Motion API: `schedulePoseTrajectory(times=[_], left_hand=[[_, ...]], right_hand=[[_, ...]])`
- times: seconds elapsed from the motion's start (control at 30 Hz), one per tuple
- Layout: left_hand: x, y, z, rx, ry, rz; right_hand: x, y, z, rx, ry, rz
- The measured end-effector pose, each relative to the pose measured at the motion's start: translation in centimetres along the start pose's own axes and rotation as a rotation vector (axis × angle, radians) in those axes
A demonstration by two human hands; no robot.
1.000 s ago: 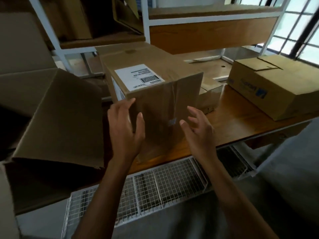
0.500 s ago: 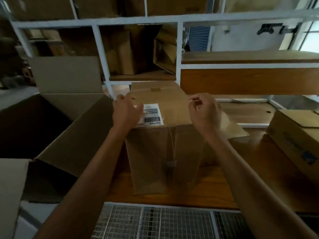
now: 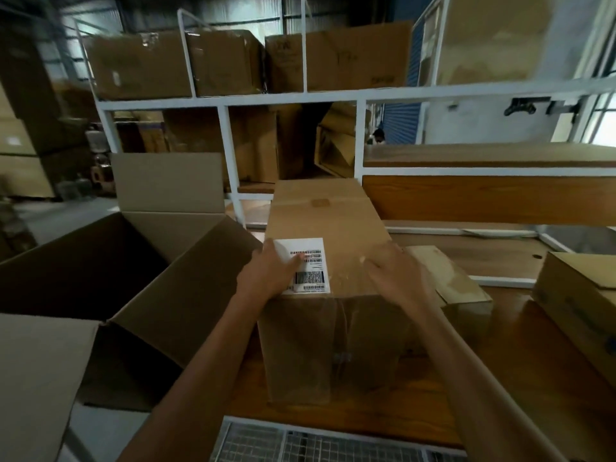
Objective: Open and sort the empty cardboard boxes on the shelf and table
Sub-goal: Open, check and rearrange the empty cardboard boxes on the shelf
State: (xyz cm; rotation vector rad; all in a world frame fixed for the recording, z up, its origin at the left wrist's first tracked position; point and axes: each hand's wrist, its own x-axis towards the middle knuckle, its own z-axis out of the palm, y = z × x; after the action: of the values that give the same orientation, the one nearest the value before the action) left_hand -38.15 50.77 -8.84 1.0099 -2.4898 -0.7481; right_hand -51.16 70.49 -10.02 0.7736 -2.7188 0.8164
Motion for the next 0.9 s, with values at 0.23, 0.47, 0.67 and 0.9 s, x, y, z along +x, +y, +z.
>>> schedulePoseTrajectory(times=[0.23,0.47,0.67,0.9], left_hand=[[-6.8,-1.7,-0.9,-0.105,0.14,0.134],[-11.9,-5.1,-1.3,-0.403,0.236,0.235],[-13.4,-8.6,0.7,-0.644,0.127,0.24],[-13.3,-12.0,2.3,-0.812,-0.087,0.098]], right_hand=[[-7.8,-0.9,-1.4,-0.062,0.179,0.07],[-14.9,-2.2,-0.6,0.052,0.295,0.085],[-18.2,-1.3,3.8,0.274,0.29,0.061],[-18.4,-1.0,5.5,0.325,0.126,0.144]])
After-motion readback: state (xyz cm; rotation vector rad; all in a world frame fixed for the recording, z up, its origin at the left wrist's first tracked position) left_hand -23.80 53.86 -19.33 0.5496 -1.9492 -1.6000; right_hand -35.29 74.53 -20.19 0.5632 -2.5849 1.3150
